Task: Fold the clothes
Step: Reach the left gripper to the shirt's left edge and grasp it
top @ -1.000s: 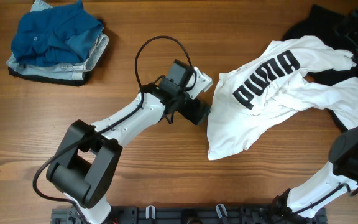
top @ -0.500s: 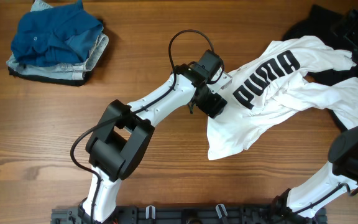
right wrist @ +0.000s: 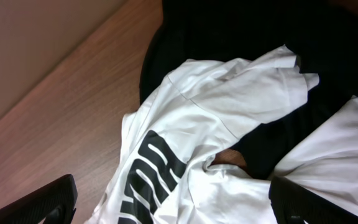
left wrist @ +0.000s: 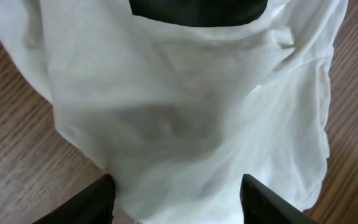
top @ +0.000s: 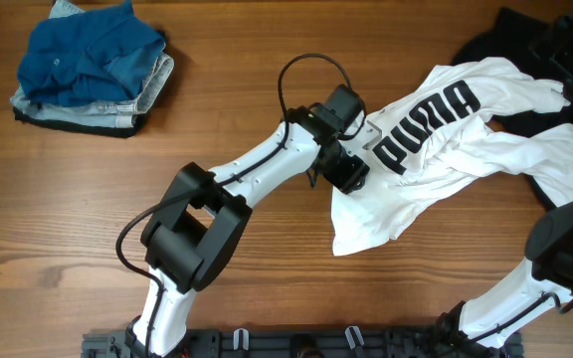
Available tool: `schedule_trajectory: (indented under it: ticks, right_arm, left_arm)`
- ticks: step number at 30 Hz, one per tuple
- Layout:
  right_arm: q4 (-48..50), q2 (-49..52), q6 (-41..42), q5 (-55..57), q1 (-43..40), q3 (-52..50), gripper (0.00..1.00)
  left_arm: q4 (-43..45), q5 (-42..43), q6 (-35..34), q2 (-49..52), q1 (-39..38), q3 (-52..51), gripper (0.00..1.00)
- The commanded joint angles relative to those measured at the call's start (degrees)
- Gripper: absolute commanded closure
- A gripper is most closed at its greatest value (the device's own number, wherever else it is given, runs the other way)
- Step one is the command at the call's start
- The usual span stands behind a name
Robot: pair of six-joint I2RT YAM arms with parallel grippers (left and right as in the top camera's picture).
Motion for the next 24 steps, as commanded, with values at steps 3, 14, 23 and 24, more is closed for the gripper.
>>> schedule_trajectory:
  ticks: [3, 14, 23, 24]
  right_arm:
    - [-0.2, -0.2, -1.0, -0.4, 0.3, -0.4, 0.0]
    - [-1.2, -0.2, -1.1, -0.4, 0.3, -0.4, 0.0]
    - [-1.2, -0.2, -1.3, -0.3, 0.3, -0.4, 0.0]
    - [-1.3, -0.2, -1.7, -0.3, 0.3, -0.4, 0.0]
  left_arm:
    - [1.8, -3.4, -6.3, 2.1, 0.7, 1.2, 0.45]
    - [7.4, -4.7, -8.8, 3.9, 3.2, 1.2, 0.62]
    - [8.0, -6.0, -7.3, 3.9, 0.3, 1.2, 0.61]
    - [8.0, -6.0, -7.3, 3.9, 0.2, 1.2, 0.59]
